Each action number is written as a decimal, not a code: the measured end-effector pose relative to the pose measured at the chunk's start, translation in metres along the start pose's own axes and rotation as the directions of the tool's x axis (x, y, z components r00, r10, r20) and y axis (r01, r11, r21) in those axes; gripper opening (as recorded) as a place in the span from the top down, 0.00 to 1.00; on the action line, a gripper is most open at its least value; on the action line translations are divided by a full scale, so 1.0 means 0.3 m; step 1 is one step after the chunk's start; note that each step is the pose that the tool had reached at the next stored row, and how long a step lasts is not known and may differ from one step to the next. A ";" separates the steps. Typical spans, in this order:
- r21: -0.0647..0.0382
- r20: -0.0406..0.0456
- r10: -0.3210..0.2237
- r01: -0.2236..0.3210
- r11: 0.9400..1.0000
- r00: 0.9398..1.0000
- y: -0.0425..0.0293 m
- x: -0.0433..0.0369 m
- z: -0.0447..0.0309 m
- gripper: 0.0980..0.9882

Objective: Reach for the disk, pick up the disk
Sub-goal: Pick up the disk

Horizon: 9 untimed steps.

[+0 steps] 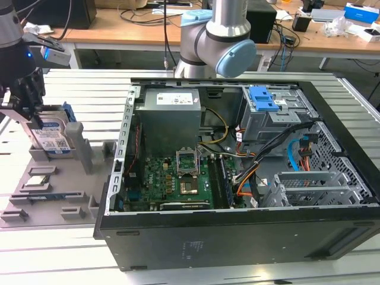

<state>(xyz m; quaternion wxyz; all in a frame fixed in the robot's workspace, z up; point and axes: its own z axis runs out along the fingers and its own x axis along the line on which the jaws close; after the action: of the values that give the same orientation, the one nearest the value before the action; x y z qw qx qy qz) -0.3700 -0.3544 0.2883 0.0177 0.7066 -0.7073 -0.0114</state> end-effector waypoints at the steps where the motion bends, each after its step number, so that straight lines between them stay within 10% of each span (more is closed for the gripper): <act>1: 0.000 0.000 0.000 0.000 1.000 1.000 0.000 0.000 0.001 0.70; 9: 0.000 0.000 0.000 0.000 1.000 1.000 0.000 0.000 0.003 0.70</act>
<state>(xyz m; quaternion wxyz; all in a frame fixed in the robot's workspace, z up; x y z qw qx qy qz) -0.3699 -0.3544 0.2876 0.0177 0.7066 -0.7073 -0.0113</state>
